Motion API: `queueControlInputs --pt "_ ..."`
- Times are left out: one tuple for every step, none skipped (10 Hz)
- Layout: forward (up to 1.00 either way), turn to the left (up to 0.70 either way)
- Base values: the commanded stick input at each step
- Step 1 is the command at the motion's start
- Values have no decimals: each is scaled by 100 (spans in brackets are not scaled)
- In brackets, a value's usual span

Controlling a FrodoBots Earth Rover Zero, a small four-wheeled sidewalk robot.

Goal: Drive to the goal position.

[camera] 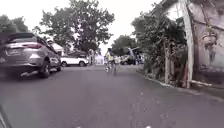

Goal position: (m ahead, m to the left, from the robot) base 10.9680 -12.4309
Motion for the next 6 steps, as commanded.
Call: queueControlInputs --pt "100 -7" --pt "100 -6" --pt "100 0" --pt "100 0" --pt "100 0" --pt "100 0"
